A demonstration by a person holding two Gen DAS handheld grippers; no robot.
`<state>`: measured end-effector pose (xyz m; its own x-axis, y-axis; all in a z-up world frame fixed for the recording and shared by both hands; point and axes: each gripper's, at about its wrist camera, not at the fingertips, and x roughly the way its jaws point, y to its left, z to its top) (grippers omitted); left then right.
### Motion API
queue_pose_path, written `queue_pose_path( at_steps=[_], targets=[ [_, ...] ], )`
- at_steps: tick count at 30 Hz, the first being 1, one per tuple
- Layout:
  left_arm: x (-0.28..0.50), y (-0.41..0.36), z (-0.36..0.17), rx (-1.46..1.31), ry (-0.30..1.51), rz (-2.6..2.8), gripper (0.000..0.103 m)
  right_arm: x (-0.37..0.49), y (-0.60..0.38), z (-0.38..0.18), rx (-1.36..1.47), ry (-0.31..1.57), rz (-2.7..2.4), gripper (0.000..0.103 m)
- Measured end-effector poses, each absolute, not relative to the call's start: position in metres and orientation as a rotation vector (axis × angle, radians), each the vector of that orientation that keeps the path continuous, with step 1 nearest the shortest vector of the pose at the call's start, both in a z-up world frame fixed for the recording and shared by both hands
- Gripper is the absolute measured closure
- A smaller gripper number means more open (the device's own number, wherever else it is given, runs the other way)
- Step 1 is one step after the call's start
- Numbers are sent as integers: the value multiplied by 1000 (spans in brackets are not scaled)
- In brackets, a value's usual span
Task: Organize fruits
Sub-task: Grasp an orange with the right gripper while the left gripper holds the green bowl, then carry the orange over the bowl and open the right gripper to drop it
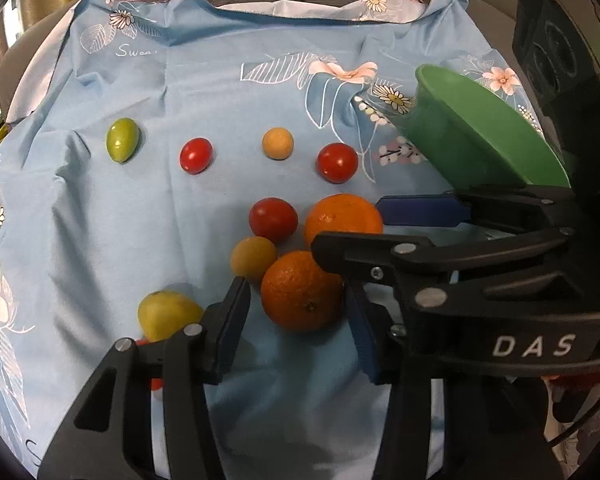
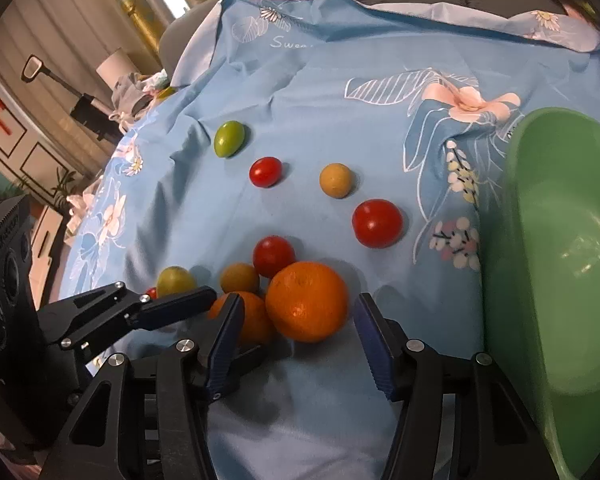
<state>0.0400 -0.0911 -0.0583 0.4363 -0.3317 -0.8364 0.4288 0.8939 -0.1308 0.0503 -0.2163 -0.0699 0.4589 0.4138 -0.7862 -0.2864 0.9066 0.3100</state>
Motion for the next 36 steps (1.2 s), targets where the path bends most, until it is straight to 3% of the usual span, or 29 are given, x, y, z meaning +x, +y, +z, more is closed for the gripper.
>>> queue_pose_path(
  at_steps=[6, 9, 20, 36],
  targets=[
    [49, -91, -64, 85, 1032, -480, 61, 59, -215, -72, 152, 1012, 441, 45],
    [52, -91, -66, 79, 1038, -477, 61, 62, -214, -72, 137, 1006, 434, 55],
    [50, -82, -59, 28, 1034, -483, 62, 61, -217, -70, 143, 975, 432, 57],
    [30, -60, 7, -32, 898, -488, 62, 23, -235, -13, 222, 796, 449, 57]
  ],
)
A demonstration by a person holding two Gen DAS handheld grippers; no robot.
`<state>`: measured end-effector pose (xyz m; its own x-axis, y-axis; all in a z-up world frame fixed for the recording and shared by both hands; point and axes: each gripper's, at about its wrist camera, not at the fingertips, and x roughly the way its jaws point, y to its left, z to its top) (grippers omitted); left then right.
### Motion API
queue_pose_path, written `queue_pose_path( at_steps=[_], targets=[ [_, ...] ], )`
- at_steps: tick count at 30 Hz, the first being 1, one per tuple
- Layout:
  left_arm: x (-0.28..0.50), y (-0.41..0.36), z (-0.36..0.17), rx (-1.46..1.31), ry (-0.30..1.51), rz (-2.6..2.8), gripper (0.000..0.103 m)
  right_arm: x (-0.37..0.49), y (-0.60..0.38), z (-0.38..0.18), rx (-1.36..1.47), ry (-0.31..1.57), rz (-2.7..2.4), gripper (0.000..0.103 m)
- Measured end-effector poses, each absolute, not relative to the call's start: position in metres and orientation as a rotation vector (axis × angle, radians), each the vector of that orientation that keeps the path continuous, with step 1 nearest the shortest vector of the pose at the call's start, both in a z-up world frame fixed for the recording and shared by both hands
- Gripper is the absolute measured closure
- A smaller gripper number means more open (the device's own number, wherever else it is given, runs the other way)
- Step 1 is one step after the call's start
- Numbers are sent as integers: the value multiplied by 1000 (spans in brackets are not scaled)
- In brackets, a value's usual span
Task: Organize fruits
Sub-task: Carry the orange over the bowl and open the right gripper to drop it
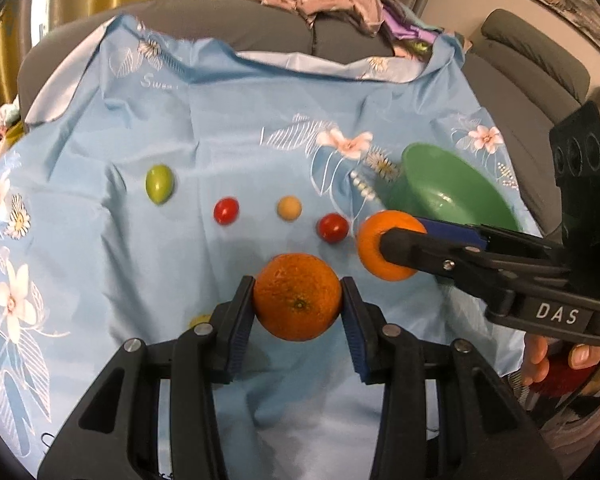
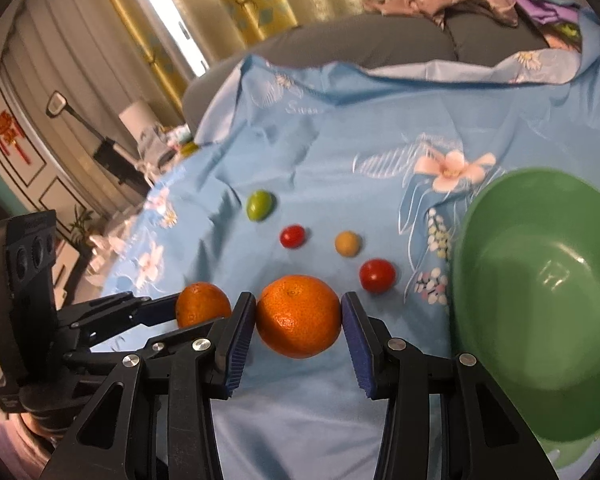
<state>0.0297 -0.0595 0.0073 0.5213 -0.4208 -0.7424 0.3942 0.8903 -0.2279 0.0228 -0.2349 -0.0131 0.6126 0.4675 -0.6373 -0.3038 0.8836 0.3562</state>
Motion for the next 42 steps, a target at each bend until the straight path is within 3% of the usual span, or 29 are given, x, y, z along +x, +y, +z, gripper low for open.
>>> queue_pose_path(
  at_steps=[21, 42],
  targets=[
    [31, -165, 62, 114, 768, -673, 62, -19, -345, 8, 359, 639, 252, 57],
    [52, -251, 19, 298, 861, -749, 61, -22, -400, -30, 391, 680, 55, 57]
  ],
)
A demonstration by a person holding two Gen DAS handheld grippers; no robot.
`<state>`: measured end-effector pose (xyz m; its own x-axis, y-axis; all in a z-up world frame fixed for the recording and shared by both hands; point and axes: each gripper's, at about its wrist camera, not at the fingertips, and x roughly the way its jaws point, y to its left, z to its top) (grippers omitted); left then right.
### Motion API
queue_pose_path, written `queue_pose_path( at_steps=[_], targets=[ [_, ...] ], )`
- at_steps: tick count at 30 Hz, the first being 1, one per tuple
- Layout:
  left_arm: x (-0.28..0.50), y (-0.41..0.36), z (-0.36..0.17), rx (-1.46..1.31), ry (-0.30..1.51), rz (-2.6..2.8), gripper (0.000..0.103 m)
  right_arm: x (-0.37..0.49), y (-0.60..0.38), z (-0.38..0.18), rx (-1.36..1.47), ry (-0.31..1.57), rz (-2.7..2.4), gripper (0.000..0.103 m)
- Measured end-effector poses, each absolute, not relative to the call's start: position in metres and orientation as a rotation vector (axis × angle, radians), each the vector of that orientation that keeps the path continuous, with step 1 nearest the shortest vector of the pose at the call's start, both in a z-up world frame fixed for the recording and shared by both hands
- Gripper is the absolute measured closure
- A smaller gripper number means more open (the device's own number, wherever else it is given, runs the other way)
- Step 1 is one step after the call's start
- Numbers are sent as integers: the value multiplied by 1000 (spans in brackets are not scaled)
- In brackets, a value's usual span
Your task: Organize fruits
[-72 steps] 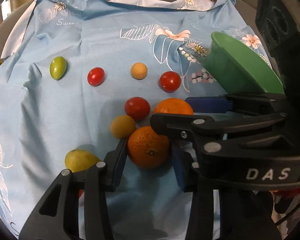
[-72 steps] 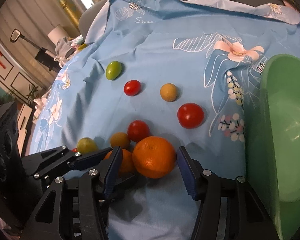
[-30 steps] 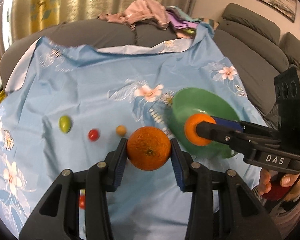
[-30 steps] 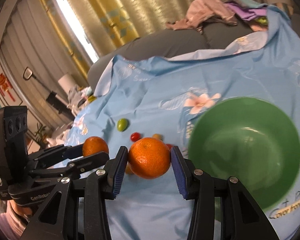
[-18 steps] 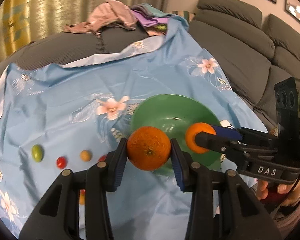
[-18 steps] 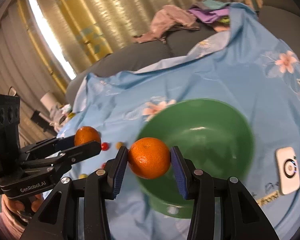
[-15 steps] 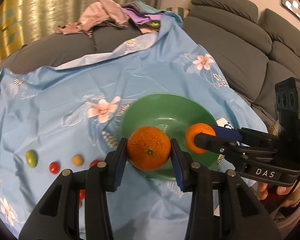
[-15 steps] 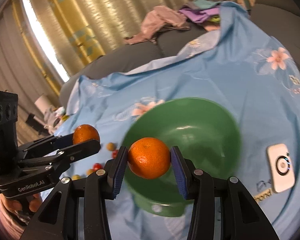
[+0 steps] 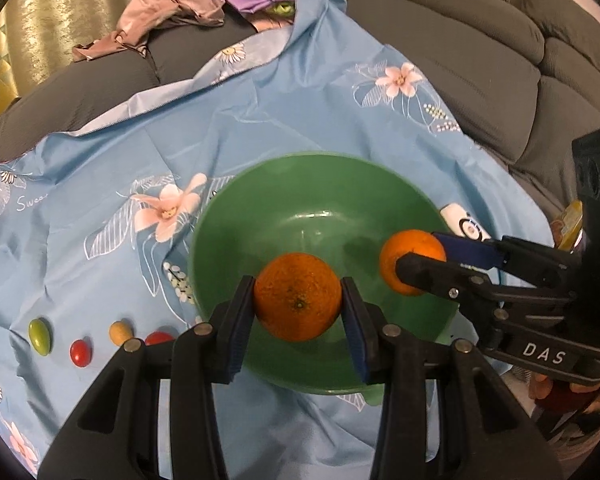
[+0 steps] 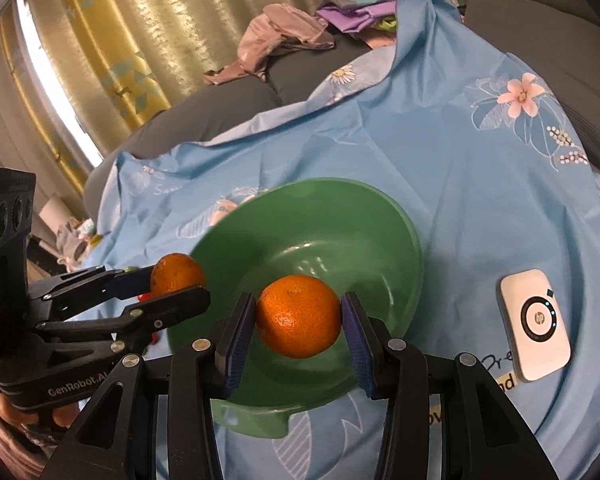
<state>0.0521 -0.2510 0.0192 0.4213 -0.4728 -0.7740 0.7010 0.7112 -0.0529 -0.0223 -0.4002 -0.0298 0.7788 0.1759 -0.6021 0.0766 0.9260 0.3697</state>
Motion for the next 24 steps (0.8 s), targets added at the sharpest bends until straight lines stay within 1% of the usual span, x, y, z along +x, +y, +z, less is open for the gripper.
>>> queue_pose_path(
  at_steps=[9, 10, 11, 13, 16, 18, 19, 20, 24],
  targets=[
    [52, -255, 10, 328, 875, -736, 59, -23, -402, -35, 388, 707, 18, 57],
    [51, -254, 13, 324, 870, -737, 55, -23, -402, -34, 391, 710, 15, 57],
    [51, -254, 14, 321, 866, -737, 47, -23, -402, -34, 392, 713, 10, 57],
    [49, -251, 20, 315, 847, -733, 40, -26, -402, -30, 393, 697, 5, 57],
    [46, -244, 26, 297, 839, -723, 26, -30, -404, -26, 399, 688, -9, 55],
    [43, -237, 30, 281, 830, -712, 23, -31, -404, -24, 398, 686, -16, 55],
    [42, -232, 32, 274, 828, -704, 19, -33, -403, -23, 401, 684, -16, 55],
    [40, -228, 33, 267, 828, -694, 17, -35, -402, -22, 403, 683, -13, 55],
    [33, -200, 35, 223, 840, -653, 14, -44, -392, -18, 401, 679, 7, 55]
  ],
)
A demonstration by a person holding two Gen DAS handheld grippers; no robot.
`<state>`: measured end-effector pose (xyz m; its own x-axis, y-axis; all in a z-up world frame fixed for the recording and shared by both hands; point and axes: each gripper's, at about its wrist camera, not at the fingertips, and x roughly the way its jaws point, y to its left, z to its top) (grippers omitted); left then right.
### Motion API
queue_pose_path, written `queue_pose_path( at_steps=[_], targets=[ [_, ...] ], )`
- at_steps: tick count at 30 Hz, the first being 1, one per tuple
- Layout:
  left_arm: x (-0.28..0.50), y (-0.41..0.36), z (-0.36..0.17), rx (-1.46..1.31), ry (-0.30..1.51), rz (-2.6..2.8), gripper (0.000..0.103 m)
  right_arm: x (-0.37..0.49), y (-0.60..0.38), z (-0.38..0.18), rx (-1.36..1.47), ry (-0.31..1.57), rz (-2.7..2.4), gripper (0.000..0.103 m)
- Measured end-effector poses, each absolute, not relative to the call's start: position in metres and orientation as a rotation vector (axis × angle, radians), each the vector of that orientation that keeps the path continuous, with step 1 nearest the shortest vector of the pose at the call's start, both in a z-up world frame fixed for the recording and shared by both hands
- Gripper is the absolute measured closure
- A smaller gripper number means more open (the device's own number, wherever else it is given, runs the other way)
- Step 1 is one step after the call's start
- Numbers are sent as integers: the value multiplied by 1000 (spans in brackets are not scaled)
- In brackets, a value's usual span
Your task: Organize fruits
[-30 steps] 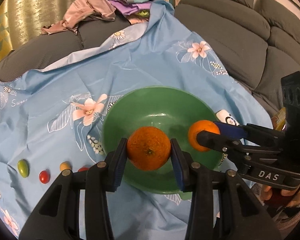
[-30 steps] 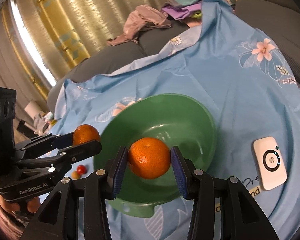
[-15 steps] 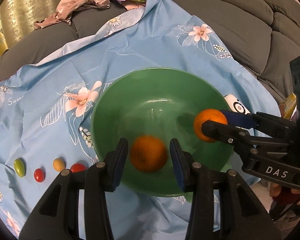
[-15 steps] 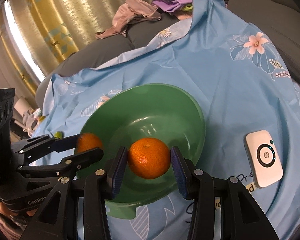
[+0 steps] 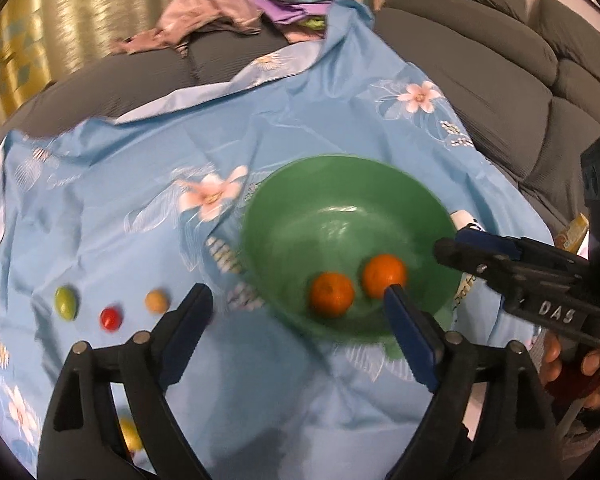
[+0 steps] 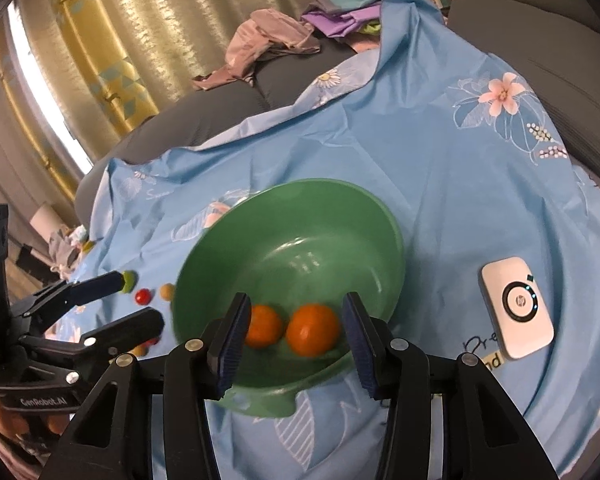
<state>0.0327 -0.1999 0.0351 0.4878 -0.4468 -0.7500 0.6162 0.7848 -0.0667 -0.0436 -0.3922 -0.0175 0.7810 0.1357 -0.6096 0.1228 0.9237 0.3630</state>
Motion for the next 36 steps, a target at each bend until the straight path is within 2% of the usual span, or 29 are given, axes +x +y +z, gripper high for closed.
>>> queue_pose_path(
  at_steps=[4, 16, 23, 36],
  targets=[
    [24, -165, 32, 199, 858, -584, 9, -51, -382, -13, 400, 676, 28, 55],
    [-5, -39, 44, 62, 844, -350, 9, -61, -343, 7, 351, 653, 103, 55],
    [-25, 23, 30, -22, 874, -230, 9, -60, -316, 9, 313, 673, 155, 55],
    [-52, 39, 14, -83, 860, -325, 9, -60, -254, 9, 219, 717, 258, 55]
  ],
)
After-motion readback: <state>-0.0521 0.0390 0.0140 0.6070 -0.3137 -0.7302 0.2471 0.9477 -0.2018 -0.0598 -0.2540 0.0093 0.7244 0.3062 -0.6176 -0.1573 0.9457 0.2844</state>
